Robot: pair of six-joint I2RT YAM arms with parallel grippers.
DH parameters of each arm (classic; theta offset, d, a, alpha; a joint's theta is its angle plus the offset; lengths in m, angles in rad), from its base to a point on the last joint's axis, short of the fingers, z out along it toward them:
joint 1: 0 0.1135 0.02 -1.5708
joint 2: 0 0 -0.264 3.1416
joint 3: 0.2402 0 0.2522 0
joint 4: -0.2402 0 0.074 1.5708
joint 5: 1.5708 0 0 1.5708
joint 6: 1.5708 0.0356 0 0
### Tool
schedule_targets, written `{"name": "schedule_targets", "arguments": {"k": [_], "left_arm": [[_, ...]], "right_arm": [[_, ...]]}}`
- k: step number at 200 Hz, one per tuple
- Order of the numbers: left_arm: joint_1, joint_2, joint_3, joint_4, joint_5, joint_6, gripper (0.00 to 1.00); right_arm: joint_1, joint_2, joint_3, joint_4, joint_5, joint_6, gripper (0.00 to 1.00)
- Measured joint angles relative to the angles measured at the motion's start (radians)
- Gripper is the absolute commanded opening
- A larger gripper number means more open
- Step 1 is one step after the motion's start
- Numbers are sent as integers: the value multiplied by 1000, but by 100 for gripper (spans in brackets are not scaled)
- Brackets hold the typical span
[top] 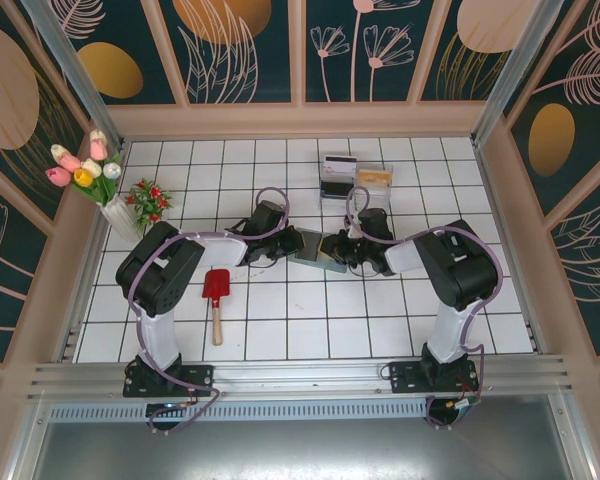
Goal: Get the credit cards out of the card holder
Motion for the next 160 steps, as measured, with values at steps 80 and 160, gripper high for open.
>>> {"name": "schedule_targets", "arguments": {"k": [80, 160], "left_arm": [[0, -43, -59, 16, 36, -16, 21], [2, -80, -128, 42, 97, -50, 20]], "right_arm": [[-11, 11, -21, 53, -52, -10, 18], [1, -10, 50, -143, -16, -91, 18]]}}
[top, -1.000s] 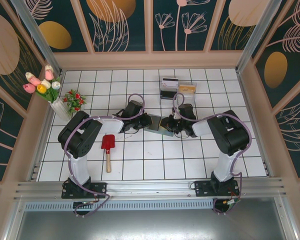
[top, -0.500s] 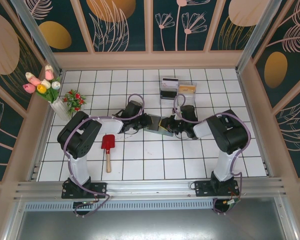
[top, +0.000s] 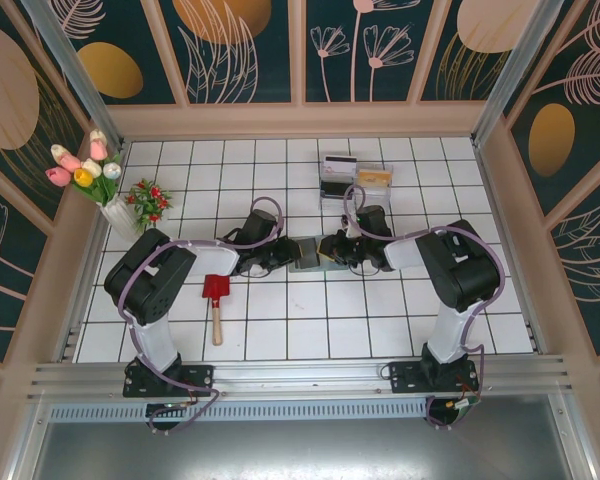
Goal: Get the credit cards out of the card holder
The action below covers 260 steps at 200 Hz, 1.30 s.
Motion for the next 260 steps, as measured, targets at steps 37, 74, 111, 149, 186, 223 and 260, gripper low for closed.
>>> {"name": "schedule_targets", "arguments": {"k": [37, 74, 111, 149, 186, 223, 260], "left_arm": [[2, 5, 3, -1, 1, 0, 18], [6, 10, 8, -8, 8, 0, 17], [6, 10, 9, -10, 8, 0, 17], [6, 11, 9, -11, 9, 0, 14], [11, 13, 9, -10, 20, 0, 13], [14, 15, 9, -7, 28, 0, 13], [14, 15, 9, -7, 28, 0, 13]], "right_arm": [[0, 4, 2, 0, -20, -41, 18], [-3, 17, 28, -39, -47, -97, 18], [-9, 26, 39, -56, -70, -138, 15], [-18, 39, 44, -56, -99, -169, 13], [-20, 43, 48, -52, -121, -183, 16], [-31, 57, 50, -29, -164, -187, 17], [-34, 65, 49, -15, -176, -198, 10]]}}
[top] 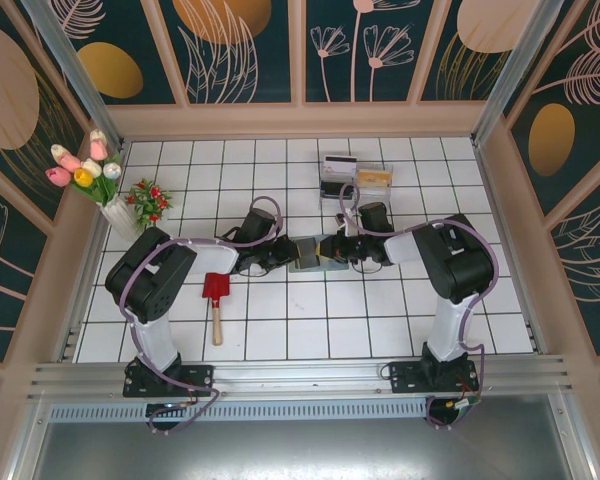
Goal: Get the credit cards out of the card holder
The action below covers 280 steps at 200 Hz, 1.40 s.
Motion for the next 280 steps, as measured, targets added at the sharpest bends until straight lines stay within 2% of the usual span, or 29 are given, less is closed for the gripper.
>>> {"name": "schedule_targets", "arguments": {"k": [28, 71, 182, 201, 210, 237, 280], "left_arm": [[1, 0, 0, 0, 0, 0, 15], [-5, -4, 0, 3, -8, -4, 25], [-10, -12, 2, 1, -24, -7, 25], [-13, -15, 11, -16, -28, -2, 26], [-14, -17, 18, -28, -29, 3, 26], [-16, -32, 32, -82, -40, 24, 26], [-16, -65, 33, -171, -72, 47, 19]], "right_arm": [[0, 1, -3, -3, 14, -10, 0], [0, -28, -25, -14, 37, -19, 0], [-36, -130, -80, -169, 37, -22, 0], [-43, -153, -83, -191, 65, -12, 22], [-44, -161, -83, -196, 80, -10, 26], [-44, -175, -83, -200, 112, 22, 30], [-41, -175, -83, -172, 131, 70, 32]]}}
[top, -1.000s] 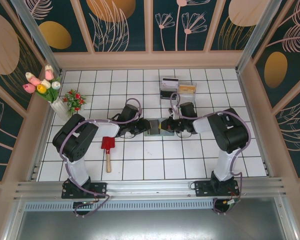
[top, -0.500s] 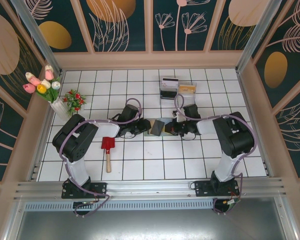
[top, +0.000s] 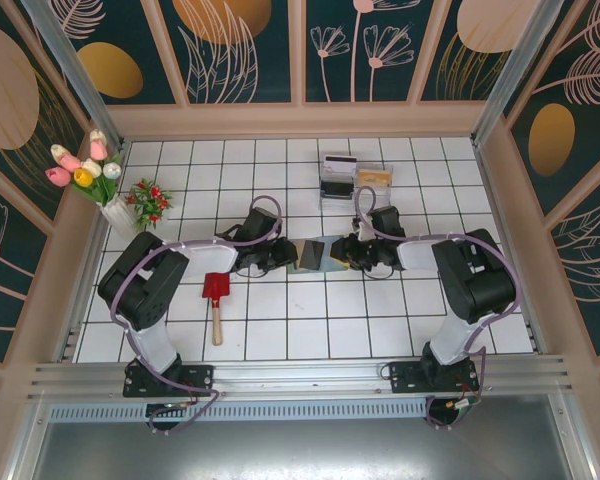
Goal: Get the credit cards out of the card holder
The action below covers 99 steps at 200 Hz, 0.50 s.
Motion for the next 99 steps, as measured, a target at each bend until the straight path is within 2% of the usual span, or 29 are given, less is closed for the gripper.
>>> {"name": "schedule_targets", "arguments": {"k": [71, 99], "left_arm": [[-16, -6, 21, -16, -2, 4, 12], [-23, -36, 32, -26, -43, 4, 12]], "right_arm": [[33, 3, 35, 33, 20, 42, 30], [38, 26, 54, 34, 41, 51, 29]]}}
